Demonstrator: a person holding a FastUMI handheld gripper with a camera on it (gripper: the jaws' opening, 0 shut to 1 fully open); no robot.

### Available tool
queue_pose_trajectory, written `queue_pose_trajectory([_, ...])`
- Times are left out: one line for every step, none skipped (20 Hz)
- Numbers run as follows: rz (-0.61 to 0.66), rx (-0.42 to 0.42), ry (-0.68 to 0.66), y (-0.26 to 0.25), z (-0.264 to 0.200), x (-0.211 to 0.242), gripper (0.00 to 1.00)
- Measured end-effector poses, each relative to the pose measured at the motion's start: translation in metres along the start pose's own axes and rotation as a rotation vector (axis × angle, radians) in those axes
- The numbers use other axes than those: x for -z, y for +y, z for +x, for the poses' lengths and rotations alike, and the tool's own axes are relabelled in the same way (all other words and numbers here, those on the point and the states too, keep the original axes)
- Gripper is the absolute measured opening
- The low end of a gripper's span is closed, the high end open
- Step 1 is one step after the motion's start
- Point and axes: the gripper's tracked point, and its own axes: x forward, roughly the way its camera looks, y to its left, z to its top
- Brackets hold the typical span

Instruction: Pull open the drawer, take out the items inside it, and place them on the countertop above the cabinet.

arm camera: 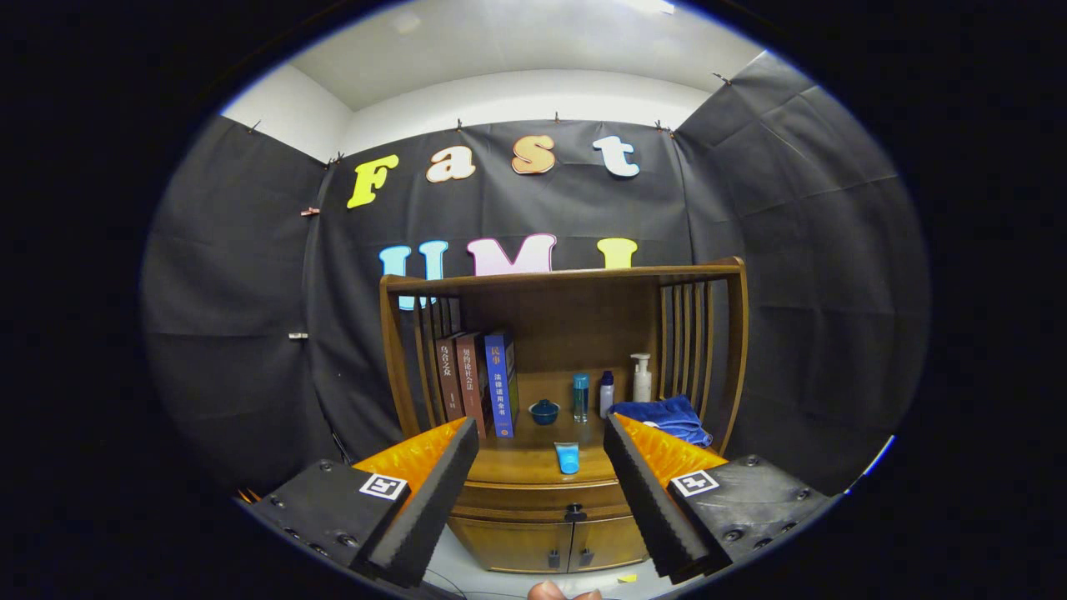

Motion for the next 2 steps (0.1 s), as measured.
queue_pose_trajectory([-0.001, 0.000, -0.002, -0.0001, -0.0002, -0.0002, 0.99])
queue_pose_trajectory([-0.002, 0.001, -0.004, -0.0004, -0.0010, -0.0008, 0.99])
